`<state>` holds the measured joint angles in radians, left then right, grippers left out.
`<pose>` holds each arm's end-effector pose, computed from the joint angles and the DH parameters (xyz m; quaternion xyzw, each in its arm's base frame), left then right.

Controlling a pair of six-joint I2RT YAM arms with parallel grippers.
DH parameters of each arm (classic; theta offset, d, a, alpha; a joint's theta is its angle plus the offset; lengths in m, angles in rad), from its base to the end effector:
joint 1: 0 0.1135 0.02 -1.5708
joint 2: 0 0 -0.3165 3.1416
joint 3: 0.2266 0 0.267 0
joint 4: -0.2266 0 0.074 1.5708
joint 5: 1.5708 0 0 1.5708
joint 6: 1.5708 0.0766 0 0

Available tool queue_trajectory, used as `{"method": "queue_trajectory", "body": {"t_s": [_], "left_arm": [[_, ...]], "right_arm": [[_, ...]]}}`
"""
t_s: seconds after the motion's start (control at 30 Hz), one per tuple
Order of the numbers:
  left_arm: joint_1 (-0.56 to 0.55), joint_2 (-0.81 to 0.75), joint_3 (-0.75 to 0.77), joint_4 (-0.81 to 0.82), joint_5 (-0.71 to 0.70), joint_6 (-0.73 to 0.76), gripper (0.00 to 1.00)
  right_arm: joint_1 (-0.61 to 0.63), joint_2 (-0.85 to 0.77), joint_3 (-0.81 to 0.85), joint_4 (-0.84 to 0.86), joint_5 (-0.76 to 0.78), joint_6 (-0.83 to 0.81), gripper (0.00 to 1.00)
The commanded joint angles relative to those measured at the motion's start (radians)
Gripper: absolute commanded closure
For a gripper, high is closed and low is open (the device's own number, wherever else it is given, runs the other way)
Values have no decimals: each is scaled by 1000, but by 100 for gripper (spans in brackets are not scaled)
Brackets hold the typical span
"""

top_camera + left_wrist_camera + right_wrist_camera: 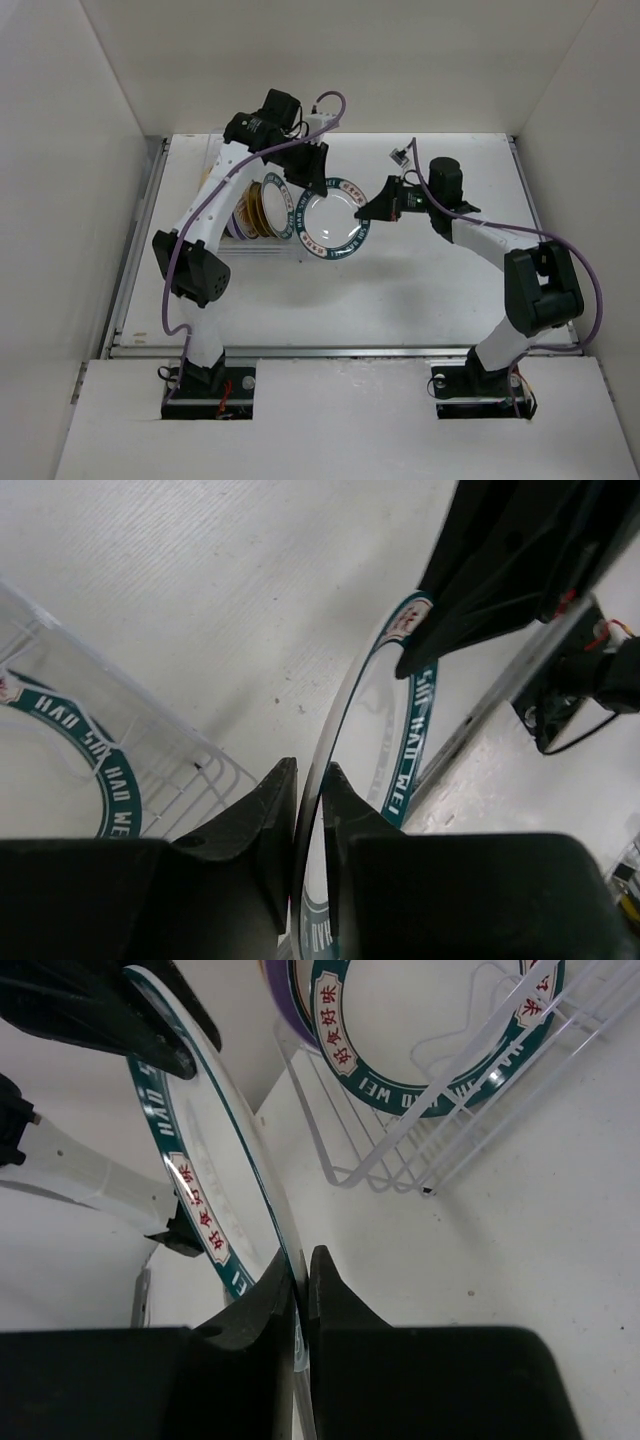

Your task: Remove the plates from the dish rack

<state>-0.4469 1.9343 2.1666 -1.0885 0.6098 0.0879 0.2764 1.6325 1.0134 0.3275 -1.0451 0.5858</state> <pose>0.3973 -0.2390 0.4243 0.3374 0.8341 -0.3363 0.2780 0.3609 0.1712 0.2949 -0.1872 0.7329 0.5799 0.3026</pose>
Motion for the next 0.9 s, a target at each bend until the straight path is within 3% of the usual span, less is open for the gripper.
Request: {"method": "queue_trajectory", "body": {"t_s": [0.0,0.07,0.1,0.13,0.23,0.27,0.3,0.57,0.73,0.77,0.8,0.87], "left_arm": [[-24,-44,9,48,-146,-57,89],[-24,-44,9,49,-206,-57,81],[-24,-44,9,49,-253,-57,71],[-24,-44,9,49,-277,-57,53],[-24,-35,36,49,-392,-85,31],[-24,-35,56,49,-418,-85,10],[-15,-35,65,49,-444,-95,0],[43,-77,99,58,-821,-146,0],[53,-57,42,42,-866,-64,0],[53,-46,42,12,-866,-53,3],[53,-20,42,-2,-866,-36,16],[53,9,32,-31,-854,-27,32]], "right_arm": [[15,15,27,30,52,22,100],[15,-19,14,30,80,22,100],[15,-19,5,30,94,22,100],[15,-32,5,12,117,22,100],[15,-60,14,-24,169,22,100],[4,-77,14,-44,184,22,100],[4,-88,14,-44,200,34,100],[-83,-226,-4,-195,474,66,100],[-137,-324,-47,-381,903,114,100],[-137,-335,-59,-398,962,149,100],[-146,-347,-87,-427,1046,184,100],[-158,-347,-105,-459,1106,221,100]]}}
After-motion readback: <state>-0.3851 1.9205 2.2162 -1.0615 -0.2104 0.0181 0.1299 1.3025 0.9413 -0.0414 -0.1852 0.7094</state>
